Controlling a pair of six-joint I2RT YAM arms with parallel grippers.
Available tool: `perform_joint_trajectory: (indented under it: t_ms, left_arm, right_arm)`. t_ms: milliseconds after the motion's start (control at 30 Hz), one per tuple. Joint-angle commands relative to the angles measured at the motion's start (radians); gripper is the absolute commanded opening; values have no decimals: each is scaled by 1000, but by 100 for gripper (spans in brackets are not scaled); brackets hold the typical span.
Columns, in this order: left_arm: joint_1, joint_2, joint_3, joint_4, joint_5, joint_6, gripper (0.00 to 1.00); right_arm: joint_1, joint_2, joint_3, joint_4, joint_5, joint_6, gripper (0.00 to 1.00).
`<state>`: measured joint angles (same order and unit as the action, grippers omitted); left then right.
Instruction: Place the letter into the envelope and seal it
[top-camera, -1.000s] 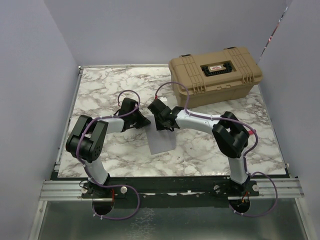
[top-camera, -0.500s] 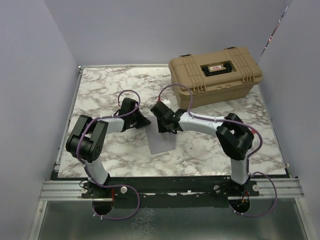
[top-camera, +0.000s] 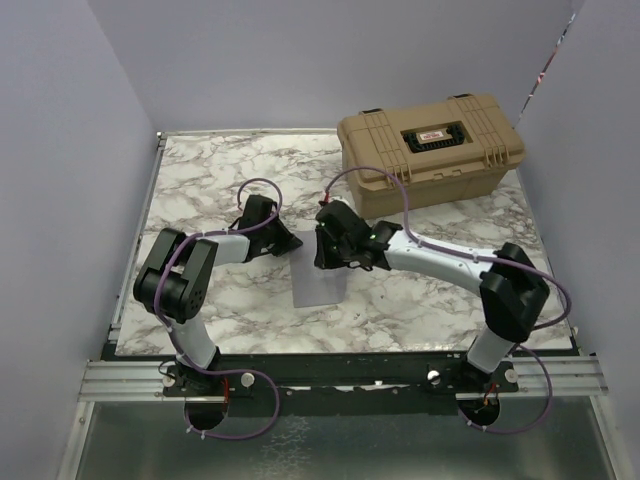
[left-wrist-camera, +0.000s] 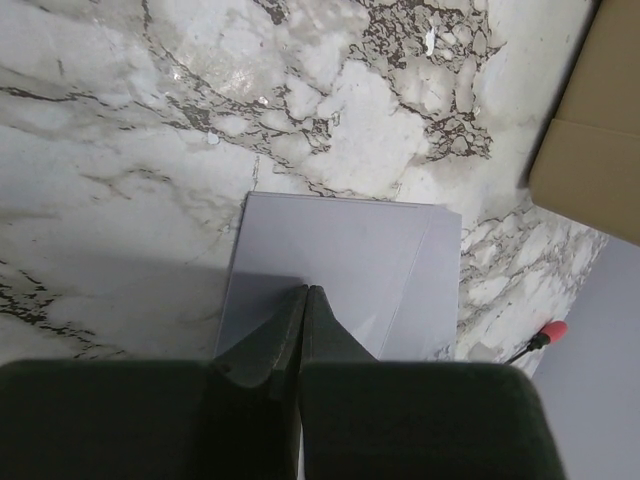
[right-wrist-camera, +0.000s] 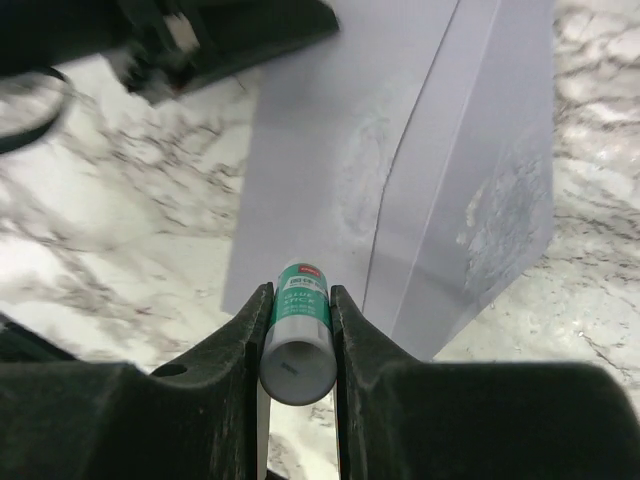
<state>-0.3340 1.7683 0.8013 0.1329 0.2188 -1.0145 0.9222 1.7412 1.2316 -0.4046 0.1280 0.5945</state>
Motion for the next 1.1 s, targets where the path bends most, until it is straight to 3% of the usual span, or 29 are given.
perform_joint_trajectory:
  t_ms: [0,167,567,867,967,1067]
  left_arm:
    - [6,81,-62,-270,-123,105,0]
    - [5,26,-31,-269,-50,162,0]
    - [4,-178,24,-287,126,239,64]
    - [4,-250,52,-336,126,285,80]
    - [4,-280,54,-362,91,310,84]
    - [3,-316,60,-388,51,353,87]
  right_arm:
    - [-56,-118,-4,25,-70,32,0]
    - [-156,-236,-134,78,-121,89,0]
    - [-462,-480,-488,300,-336,250,1]
    - [-675,-465,-591,435,-455,318,4]
    - [-736,-398,-611,505,-532,322,4]
    - [-755,-289,-544,465,-588,258,3]
